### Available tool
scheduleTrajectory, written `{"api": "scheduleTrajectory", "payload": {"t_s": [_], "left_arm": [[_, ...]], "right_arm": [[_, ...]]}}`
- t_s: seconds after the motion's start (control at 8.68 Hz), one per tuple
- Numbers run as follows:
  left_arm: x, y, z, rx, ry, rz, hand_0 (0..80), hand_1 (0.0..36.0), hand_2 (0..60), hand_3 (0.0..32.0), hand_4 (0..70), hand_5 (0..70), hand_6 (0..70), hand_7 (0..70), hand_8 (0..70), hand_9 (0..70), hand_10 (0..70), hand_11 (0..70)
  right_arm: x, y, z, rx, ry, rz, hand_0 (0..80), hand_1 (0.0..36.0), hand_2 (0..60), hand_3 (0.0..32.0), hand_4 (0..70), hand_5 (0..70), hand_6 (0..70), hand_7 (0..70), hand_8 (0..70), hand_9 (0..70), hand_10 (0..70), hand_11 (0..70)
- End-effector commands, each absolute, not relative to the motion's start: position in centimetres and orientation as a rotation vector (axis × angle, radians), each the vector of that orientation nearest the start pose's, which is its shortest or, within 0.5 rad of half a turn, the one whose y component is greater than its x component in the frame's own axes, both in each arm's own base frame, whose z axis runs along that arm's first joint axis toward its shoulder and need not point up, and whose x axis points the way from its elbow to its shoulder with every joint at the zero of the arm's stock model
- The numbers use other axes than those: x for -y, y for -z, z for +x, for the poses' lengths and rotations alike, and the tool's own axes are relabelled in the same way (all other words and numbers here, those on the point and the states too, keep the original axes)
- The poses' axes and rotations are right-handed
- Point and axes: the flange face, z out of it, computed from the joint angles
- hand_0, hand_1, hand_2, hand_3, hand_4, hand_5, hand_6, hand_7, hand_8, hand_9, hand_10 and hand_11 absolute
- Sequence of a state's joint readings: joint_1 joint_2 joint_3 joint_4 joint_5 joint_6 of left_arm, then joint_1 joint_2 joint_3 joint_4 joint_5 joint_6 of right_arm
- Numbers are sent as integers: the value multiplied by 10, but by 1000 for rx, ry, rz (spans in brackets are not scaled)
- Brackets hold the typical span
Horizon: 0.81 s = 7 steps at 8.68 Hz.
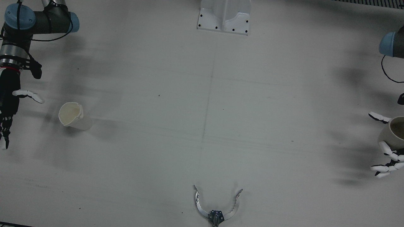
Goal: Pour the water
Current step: 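Move the right hand toward the upright white paper cup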
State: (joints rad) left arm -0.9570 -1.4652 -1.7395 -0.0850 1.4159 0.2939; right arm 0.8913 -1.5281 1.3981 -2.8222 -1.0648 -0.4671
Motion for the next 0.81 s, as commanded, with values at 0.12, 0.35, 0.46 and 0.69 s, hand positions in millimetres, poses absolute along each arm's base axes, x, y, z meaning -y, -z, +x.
{"api": "scheduleTrajectory", "payload": {"t_s": [0.12, 0.35, 0.46, 0.69], "left_arm": [[461, -640, 143, -2082, 1672, -198, 800, 177, 0, 0, 700, 700, 244, 220, 156, 125, 85, 130], [461, -640, 142, -2082, 1678, -203, 800, 179, 0, 0, 700, 700, 244, 221, 154, 123, 85, 129], [461, -641, 142, -2081, 1680, -201, 800, 180, 0, 0, 700, 700, 245, 221, 154, 124, 85, 128], [461, -642, 142, -2082, 1678, -203, 800, 179, 0, 0, 700, 700, 245, 222, 154, 124, 87, 132]], "right_arm": [[491, -725, -216, -2611, 2195, 39, 432, 124, 230, 134, 19, 50, 134, 161, 79, 90, 0, 0], [492, -699, -236, -2647, 2133, 96, 396, 97, 224, 130, 33, 46, 148, 161, 89, 101, 0, 0], [490, -693, -244, -2651, 2119, 111, 399, 100, 227, 134, 30, 47, 147, 160, 88, 98, 0, 0], [486, -687, -252, -2647, 2106, 119, 403, 107, 236, 158, 22, 45, 140, 165, 78, 84, 0, 0]]}}
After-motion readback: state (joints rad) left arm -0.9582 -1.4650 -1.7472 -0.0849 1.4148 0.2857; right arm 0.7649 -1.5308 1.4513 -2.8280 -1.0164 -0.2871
